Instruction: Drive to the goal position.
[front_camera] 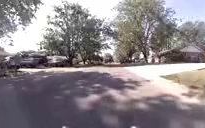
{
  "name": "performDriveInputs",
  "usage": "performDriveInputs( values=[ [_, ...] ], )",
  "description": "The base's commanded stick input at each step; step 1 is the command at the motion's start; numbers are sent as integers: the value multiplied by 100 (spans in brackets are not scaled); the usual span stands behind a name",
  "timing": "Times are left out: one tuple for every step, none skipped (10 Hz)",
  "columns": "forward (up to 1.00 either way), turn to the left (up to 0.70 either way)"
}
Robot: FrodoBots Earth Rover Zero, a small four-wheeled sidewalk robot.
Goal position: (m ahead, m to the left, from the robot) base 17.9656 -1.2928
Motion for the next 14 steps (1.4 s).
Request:
performDriveInputs(
  values=[
    [69, 3],
    [69, 3],
    [69, 3],
    [69, 3],
    [69, 3],
    [69, 3],
    [69, 3],
    [69, 3],
    [69, 3],
    [69, 3],
    [69, 3],
    [69, 3],
    [69, -23],
    [69, -34]
  ],
)
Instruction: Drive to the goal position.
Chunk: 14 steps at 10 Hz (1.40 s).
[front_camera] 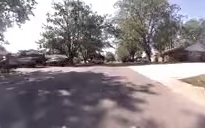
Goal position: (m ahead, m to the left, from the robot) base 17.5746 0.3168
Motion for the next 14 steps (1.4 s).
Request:
performDriveInputs(
  values=[
    [69, -34],
    [69, -26],
    [69, -11],
    [69, -2],
    [69, -1],
    [69, 1],
    [69, 2],
    [69, -27],
    [69, -5],
    [69, 3],
    [69, 3],
    [69, 3],
    [69, 3],
    [69, 3]
  ],
)
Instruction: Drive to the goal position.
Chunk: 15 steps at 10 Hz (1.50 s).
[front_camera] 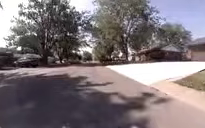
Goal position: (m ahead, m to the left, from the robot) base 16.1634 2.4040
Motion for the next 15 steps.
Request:
performDriveInputs(
  values=[
    [69, 3],
    [69, 3],
    [69, 3],
    [69, 3],
    [69, 3],
    [69, 3],
    [69, 3],
    [69, 3],
    [69, 3],
    [69, 3],
    [69, 3],
    [69, 3],
    [69, 3],
    [69, 3],
    [69, 3]
  ],
)
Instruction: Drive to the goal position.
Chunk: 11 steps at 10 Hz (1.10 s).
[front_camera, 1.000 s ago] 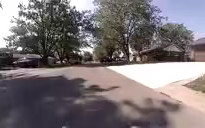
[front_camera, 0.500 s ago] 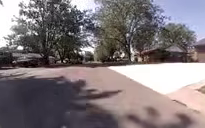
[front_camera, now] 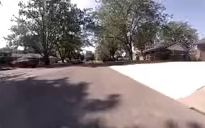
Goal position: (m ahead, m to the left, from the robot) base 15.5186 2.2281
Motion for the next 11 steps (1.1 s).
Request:
performDriveInputs(
  values=[
    [69, 3],
    [69, 3],
    [69, 3],
    [69, 3],
    [69, 3],
    [69, 3],
    [69, 3],
    [69, 3],
    [69, 3],
    [69, 3],
    [69, 3]
  ],
)
